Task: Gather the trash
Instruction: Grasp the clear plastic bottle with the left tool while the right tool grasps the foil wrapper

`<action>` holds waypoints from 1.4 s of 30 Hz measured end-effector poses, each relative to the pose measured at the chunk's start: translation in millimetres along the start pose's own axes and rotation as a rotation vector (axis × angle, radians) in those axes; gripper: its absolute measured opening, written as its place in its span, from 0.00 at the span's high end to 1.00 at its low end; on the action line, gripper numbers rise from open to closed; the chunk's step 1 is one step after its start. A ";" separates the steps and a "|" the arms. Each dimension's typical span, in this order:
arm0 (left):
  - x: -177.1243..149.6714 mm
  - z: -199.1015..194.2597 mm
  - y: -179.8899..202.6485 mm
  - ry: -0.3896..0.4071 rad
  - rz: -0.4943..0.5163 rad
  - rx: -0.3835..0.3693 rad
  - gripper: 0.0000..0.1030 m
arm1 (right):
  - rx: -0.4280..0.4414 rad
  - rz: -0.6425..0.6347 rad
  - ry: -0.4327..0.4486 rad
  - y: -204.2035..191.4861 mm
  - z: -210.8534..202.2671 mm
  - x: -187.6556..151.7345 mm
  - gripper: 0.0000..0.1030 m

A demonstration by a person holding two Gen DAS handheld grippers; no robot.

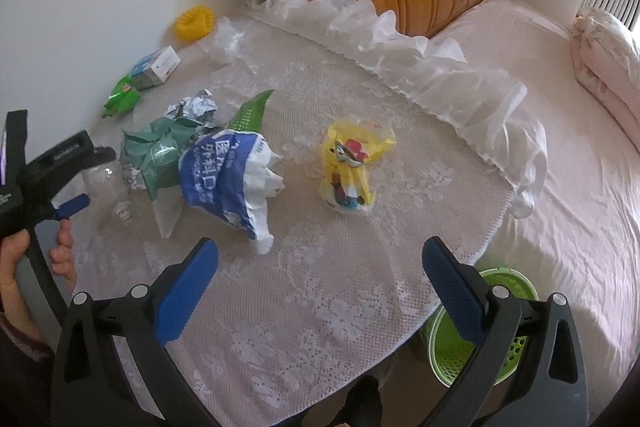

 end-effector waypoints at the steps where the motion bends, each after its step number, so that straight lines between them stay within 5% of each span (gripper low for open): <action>1: -0.9 3.3 -0.2 -0.014 -0.008 -0.022 0.28 | 0.002 -0.003 0.002 -1.1 0.0 1.2 0.02; 6: -7.3 9.3 3.4 -0.035 -0.004 -0.062 0.42 | 0.020 -0.035 0.020 -14.8 -4.2 13.2 0.02; 16: -8.9 -6.6 -7.9 -0.007 0.061 -0.095 0.42 | 0.214 -0.189 0.111 -84.3 -26.9 66.9 0.02; 22: -9.3 -32.4 -30.1 0.046 0.116 -0.080 0.42 | 0.384 -0.272 -0.006 -165.1 28.1 97.5 0.02; 28: -16.9 -59.8 -63.5 0.081 0.118 -0.060 0.42 | 0.270 -0.367 -0.146 -212.6 104.7 83.0 0.02; 35: -25.8 -71.1 -82.7 0.087 0.103 -0.067 0.42 | 0.112 -0.487 -0.190 -211.2 136.7 62.0 0.02; 38: -25.8 -69.8 -86.0 0.089 0.096 -0.063 0.42 | 0.111 -0.498 -0.202 -207.1 138.5 59.8 0.21; 39: -26.7 -70.5 -86.5 0.091 0.096 -0.062 0.42 | 0.114 -0.501 -0.208 -206.3 138.6 58.8 0.35; 42: -26.0 -73.7 -88.4 0.103 0.098 -0.055 0.42 | 0.138 -0.485 -0.212 -205.0 137.4 58.5 0.40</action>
Point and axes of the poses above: each gripper's, at about its wrist camera, not at the fingertips, and z roughly the way its jaws point, y to its right, x to its top, the point moved 5 cm from there along z, roughly the way its jaws point, and after that the axes turned 4 degrees about y, right-handed, at the moved point
